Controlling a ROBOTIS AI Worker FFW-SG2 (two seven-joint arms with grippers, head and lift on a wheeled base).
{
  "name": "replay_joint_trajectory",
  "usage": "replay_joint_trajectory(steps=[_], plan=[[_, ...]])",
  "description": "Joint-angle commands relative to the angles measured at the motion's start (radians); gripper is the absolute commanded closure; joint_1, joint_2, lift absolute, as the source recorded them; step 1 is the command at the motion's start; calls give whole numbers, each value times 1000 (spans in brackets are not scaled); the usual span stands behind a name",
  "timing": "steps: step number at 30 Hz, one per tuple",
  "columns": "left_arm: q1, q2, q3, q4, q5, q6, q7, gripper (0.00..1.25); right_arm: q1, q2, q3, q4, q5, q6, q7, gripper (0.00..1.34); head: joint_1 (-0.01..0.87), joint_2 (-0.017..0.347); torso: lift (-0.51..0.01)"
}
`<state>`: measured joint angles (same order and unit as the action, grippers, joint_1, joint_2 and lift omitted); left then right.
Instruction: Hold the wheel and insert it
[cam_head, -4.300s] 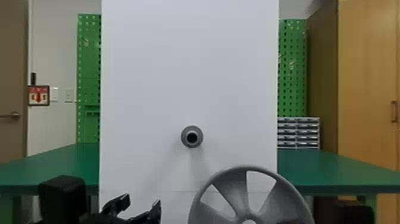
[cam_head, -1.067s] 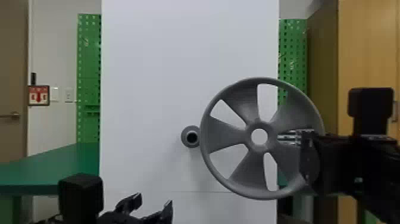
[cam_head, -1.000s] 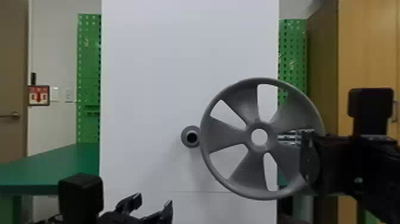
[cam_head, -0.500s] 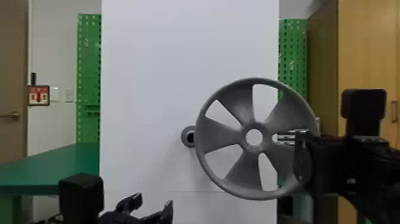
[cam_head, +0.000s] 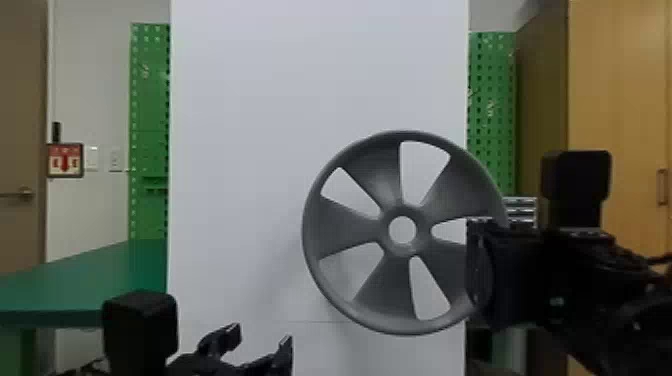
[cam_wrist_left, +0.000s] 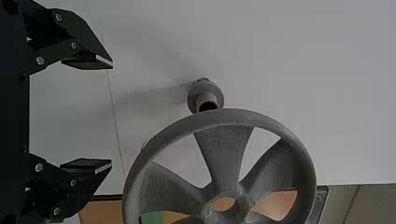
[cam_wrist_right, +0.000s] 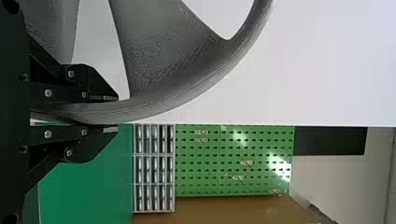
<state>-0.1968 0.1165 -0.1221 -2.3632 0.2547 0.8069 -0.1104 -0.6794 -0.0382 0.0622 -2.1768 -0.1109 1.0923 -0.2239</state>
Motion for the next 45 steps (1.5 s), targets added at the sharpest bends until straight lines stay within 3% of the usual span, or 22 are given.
replay_joint_trajectory(steps=[1,15,45], plan=[[-1,0,-1,1,0,0,0,495,-2,8,22,5,3,-2,0,1139,0,31,-487],[-6,0,-7,4,0,0,0,495,-12,38,85,26,-33,-17,-51,1141,0,31,-487],[-7,0,-11,7,-2,0,0,493,-38,39,157,77,-66,-63,-97,1144,0,31,-487]])
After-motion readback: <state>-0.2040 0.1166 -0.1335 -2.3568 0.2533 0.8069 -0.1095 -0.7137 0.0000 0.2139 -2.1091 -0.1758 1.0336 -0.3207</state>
